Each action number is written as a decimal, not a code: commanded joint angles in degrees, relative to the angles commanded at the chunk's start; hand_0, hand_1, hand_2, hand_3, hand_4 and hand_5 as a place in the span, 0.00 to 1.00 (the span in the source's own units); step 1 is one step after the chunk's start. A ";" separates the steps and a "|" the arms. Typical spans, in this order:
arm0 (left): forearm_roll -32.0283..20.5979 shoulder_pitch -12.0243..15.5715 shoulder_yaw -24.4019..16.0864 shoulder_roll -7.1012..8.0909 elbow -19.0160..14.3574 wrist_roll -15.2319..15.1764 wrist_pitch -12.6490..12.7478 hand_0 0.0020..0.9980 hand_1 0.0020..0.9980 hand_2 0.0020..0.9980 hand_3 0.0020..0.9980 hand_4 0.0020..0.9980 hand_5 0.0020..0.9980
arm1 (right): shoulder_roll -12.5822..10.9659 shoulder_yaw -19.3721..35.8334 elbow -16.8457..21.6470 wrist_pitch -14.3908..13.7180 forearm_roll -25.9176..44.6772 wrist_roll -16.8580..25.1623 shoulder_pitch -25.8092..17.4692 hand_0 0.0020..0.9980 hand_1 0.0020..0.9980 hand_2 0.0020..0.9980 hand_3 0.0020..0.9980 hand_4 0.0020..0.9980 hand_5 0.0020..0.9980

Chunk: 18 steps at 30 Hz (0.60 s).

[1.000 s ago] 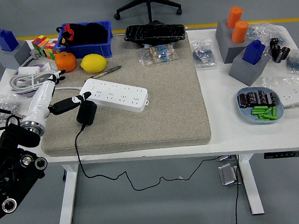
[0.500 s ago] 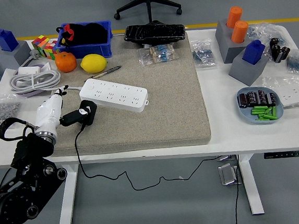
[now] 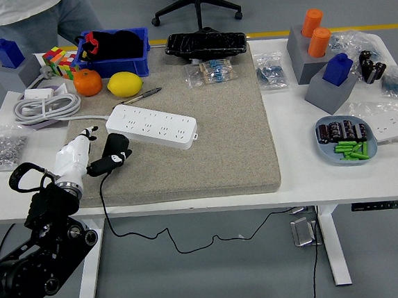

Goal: Press the white button,pick up the black plug,place it near the board,insert it into the board

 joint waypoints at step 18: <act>0.62 -3.01 5.26 -1.66 3.88 1.49 3.50 0.80 0.76 0.73 0.86 1.00 0.48 | 0.05 -0.35 0.01 -0.20 0.13 0.28 0.10 0.88 0.78 0.77 0.74 0.91 0.57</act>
